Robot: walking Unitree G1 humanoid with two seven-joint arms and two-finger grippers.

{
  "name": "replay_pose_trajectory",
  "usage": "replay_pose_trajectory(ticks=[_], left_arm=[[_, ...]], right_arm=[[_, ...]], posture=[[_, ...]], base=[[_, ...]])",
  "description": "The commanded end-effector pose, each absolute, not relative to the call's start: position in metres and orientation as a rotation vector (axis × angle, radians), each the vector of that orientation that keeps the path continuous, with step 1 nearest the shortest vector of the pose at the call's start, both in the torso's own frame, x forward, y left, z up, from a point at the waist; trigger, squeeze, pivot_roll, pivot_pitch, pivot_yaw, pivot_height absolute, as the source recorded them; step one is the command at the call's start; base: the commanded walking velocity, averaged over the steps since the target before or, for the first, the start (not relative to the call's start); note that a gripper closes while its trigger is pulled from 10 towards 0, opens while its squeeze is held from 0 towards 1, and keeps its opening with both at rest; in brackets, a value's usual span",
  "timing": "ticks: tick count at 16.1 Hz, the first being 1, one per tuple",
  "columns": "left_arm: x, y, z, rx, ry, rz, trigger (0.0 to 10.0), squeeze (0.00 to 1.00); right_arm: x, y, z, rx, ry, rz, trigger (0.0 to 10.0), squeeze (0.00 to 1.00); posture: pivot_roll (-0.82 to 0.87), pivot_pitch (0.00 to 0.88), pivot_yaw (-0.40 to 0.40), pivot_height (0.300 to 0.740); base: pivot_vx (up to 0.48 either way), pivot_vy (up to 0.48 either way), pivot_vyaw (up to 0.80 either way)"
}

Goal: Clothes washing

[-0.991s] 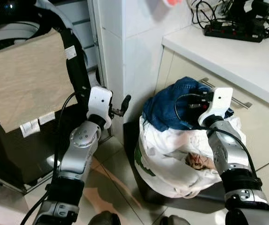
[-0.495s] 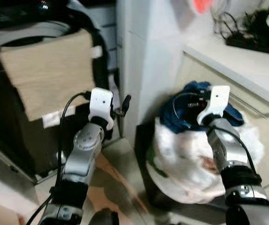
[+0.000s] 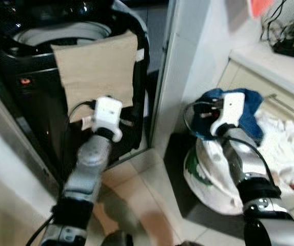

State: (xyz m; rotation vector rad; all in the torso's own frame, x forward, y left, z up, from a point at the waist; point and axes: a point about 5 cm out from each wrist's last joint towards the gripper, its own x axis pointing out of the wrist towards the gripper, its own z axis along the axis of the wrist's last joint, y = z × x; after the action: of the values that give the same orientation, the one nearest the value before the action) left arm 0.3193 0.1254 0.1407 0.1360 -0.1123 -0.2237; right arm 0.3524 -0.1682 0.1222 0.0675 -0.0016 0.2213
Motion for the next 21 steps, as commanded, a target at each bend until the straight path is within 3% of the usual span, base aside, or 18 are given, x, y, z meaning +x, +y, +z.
replay_pose_trajectory(ticks=[1, 10, 15, 21], left_arm=[[0.3192, 0.1180, 0.1452, 0.141, -0.132, -0.231, 10.0, 0.00], [0.3227, 0.1210, 0.1460, 0.220, -0.129, -0.163, 10.0, 0.00], [0.3222, 0.1269, 0.1440, 0.195, -0.114, -0.131, 10.0, 0.00], [0.3234, 0.1274, 0.1421, 0.198, -0.096, -0.119, 10.0, 0.00]], right_arm=[[0.3550, -0.1717, 0.1288, 0.055, -0.029, 0.219, 0.0, 0.00], [0.3600, -0.1699, 0.1336, 0.039, -0.040, 0.243, 0.0, 0.00], [0.3603, -0.1709, 0.1331, 0.017, -0.048, 0.231, 0.0, 0.00], [0.3618, -0.1718, 0.1330, 0.021, -0.053, 0.224, 0.0, 0.00]], posture=[[-0.04, 0.000, -0.027, 0.740], [-0.03, 0.000, -0.038, 0.740], [-0.03, 0.000, -0.042, 0.740], [-0.02, 0.000, -0.043, 0.740]], base=[[0.000, -0.458, 0.00], [0.000, -0.435, 0.00], [0.000, 0.000, 0.00], [0.000, 0.000, 0.60]])
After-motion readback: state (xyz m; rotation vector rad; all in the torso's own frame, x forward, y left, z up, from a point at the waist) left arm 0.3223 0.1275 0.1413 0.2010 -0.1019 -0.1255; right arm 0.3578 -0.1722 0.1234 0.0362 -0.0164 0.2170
